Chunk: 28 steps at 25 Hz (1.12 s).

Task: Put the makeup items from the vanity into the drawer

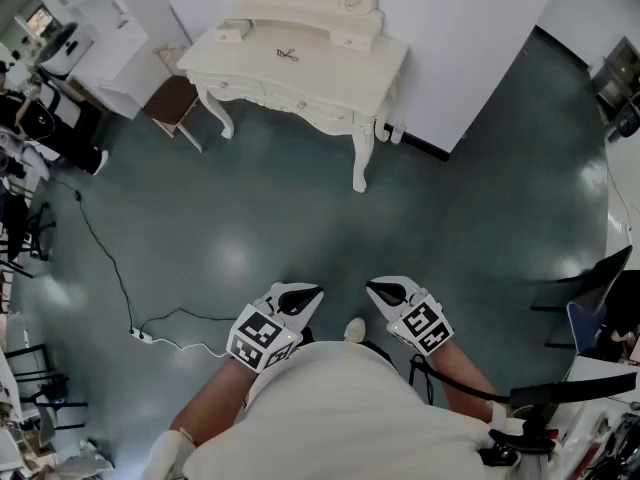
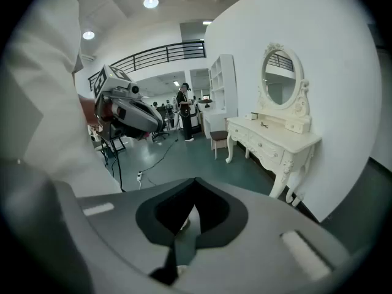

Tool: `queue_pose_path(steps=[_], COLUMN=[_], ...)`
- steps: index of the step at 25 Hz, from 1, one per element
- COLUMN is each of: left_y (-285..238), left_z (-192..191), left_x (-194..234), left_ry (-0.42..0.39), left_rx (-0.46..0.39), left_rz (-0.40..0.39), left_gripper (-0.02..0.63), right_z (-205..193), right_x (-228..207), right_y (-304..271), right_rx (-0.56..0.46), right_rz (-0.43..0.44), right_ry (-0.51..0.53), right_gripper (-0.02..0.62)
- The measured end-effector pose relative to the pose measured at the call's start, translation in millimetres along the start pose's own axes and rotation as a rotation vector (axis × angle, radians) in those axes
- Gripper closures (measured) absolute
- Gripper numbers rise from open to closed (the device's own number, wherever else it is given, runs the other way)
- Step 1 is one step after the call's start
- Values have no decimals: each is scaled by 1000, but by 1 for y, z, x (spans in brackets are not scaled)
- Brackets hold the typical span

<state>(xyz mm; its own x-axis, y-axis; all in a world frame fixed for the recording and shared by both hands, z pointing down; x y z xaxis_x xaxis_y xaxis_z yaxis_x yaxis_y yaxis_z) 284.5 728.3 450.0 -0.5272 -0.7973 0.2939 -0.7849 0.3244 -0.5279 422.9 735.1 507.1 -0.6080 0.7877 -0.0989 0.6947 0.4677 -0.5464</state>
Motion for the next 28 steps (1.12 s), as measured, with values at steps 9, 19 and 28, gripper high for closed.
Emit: queue_pose_path(steps=[9,19,28], left_y=[50,126,187], left_z=[1,4,-14], left_x=[50,166,273], left_ry=[17,43,51], left_rx=[-89,-144,-121], left_rz=[48,55,58], left_gripper=[603,603,603], right_z=[48,134,205], right_x=[17,29,36], right_y=[-56,-162,-270], right_rx=[-3,34,-6], right_rz=[27,32,-1], right_ry=[61,95,53], right_gripper=[595,595,577])
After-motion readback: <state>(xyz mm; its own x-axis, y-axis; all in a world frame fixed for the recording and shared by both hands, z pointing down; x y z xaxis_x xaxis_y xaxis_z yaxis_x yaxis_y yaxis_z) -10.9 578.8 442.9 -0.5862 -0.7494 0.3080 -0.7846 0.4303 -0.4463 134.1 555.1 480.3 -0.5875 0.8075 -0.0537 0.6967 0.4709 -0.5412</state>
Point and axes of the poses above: the fingertips, and each gripper's own axes: y backward along the fingers, x to its left, z out of its top, the point moved 4 cm from there along y, backward along the fingers, and after that the axes turned 2 degrees about y, right-handed, at the moved point
